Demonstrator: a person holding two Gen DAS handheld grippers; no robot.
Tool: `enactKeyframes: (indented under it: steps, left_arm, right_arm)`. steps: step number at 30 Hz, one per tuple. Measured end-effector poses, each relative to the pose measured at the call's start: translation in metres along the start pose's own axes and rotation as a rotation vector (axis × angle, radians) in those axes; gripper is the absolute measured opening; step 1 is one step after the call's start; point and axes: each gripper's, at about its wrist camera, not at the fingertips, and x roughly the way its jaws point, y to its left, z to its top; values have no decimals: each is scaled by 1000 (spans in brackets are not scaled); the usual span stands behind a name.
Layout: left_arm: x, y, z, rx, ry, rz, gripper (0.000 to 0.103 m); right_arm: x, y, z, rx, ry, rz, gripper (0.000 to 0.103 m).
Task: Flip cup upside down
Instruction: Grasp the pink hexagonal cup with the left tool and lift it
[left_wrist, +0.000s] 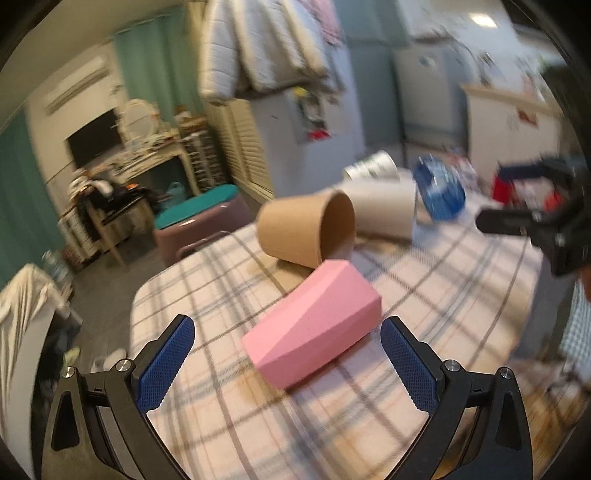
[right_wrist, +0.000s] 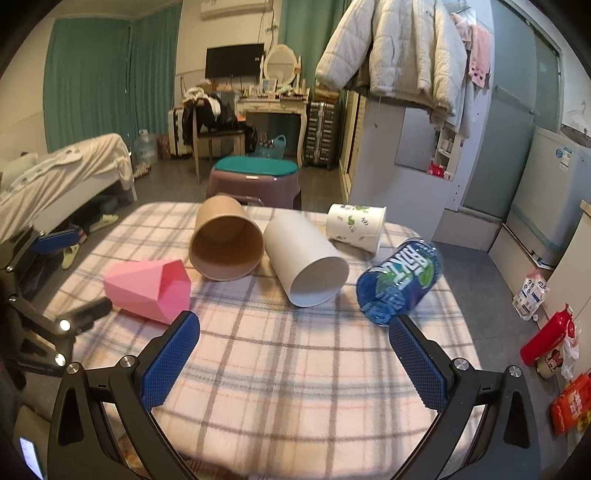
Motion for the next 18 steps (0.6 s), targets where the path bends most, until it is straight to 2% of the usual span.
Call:
enactKeyframes:
  steps: [7, 13, 14, 16, 18]
  left_arm:
    - [39, -14, 4, 239, 51, -122, 103]
    - [62, -20, 7, 293, 82, -153, 102]
    - [63, -21, 7, 289, 86, -162, 99]
    - [62, -22, 6, 280, 99, -183, 79]
    - [59, -23, 7, 273, 114, -172, 77]
  right_arm:
    - [30, -4, 14, 22, 23, -16, 103]
    - [48, -9, 12, 18, 47, -12, 103]
    - [50, -10, 12, 22, 52, -10, 103]
    - [51, -14, 11, 31, 58, -3, 103]
    - [50, -18, 10, 40, 57, 1, 103]
